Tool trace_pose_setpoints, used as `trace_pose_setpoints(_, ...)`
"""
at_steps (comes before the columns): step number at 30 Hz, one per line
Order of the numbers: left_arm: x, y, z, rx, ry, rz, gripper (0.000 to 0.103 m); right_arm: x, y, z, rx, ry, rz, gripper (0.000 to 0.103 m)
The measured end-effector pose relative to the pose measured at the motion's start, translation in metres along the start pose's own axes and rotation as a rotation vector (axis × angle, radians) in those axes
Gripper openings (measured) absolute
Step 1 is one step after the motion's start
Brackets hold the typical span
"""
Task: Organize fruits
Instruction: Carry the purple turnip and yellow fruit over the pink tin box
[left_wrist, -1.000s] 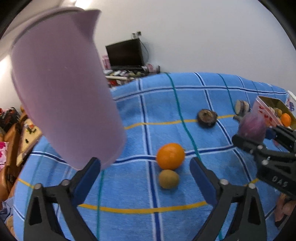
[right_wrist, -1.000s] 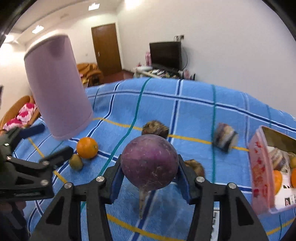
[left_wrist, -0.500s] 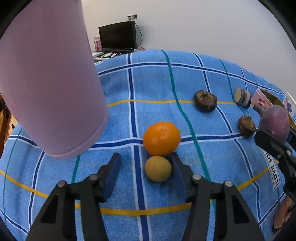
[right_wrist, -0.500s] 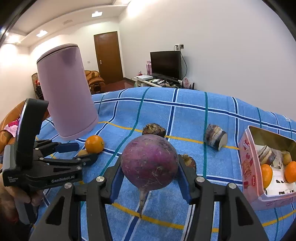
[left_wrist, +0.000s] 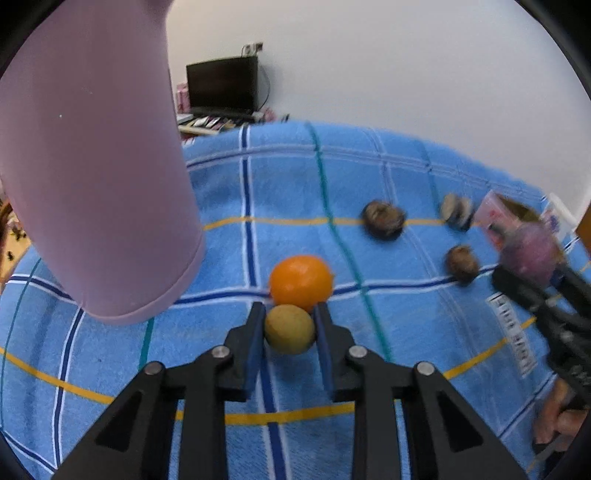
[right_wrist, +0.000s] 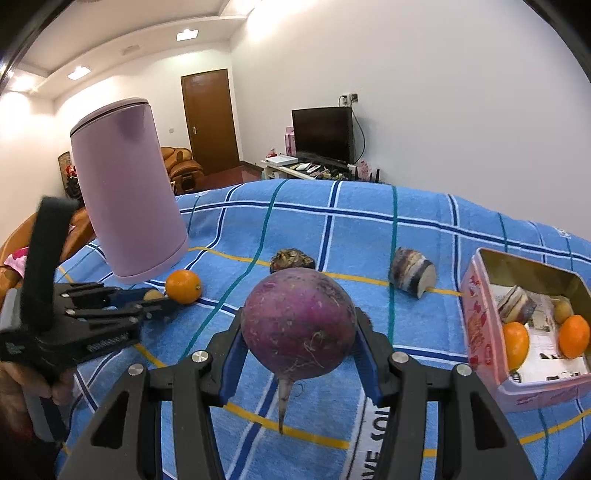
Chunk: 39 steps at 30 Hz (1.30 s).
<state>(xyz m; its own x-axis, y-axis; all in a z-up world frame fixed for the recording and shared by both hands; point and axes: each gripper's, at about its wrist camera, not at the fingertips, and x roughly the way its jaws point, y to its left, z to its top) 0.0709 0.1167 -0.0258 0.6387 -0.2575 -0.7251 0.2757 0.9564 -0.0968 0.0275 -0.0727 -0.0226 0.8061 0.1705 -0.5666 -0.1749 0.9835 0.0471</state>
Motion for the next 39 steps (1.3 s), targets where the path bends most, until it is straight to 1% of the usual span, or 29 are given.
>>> trace_pose_setpoints(1,-0.007,0.001,0.002,-0.007,-0.031,-0.037,0.028,-0.002,-0.001,0.0,-0.004,-0.005,-0.006,0.054)
trace_pose_setpoints(3,-0.016,0.0,0.004,-0.013,-0.071,-0.077,0.028,-0.005,-0.003,-0.001,-0.008,-0.014,-0.018,0.054)
trace_pose_setpoints(4,-0.018,-0.001,0.005,-0.011,-0.083,-0.086,0.028,-0.007,-0.005,-0.001,-0.008,-0.018,-0.023,0.054)
trace_pose_setpoints(10,-0.026,-0.021,0.007,0.056,-0.155,-0.07,0.028,-0.014,-0.016,-0.002,0.008,-0.034,-0.031,0.054)
trace_pose_setpoints(16,-0.031,-0.032,0.009,0.054,-0.215,-0.066,0.028,-0.024,-0.031,-0.004,0.012,-0.056,-0.045,0.054)
trace_pose_setpoints(23,-0.03,-0.049,0.006,0.038,-0.221,-0.064,0.028,-0.036,-0.043,-0.007,0.017,-0.077,-0.039,0.054)
trace_pose_setpoints(28,-0.032,-0.065,0.005,0.035,-0.223,-0.068,0.028,-0.045,-0.059,-0.011,0.039,-0.081,-0.04,0.054)
trace_pose_setpoints(35,-0.03,-0.1,0.0,0.086,-0.216,-0.044,0.028,-0.057,-0.083,-0.014,0.064,-0.091,-0.063,0.054)
trace_pose_setpoints(39,-0.031,-0.116,0.002,0.101,-0.225,-0.049,0.028,-0.064,-0.097,-0.015,0.08,-0.098,-0.087,0.054)
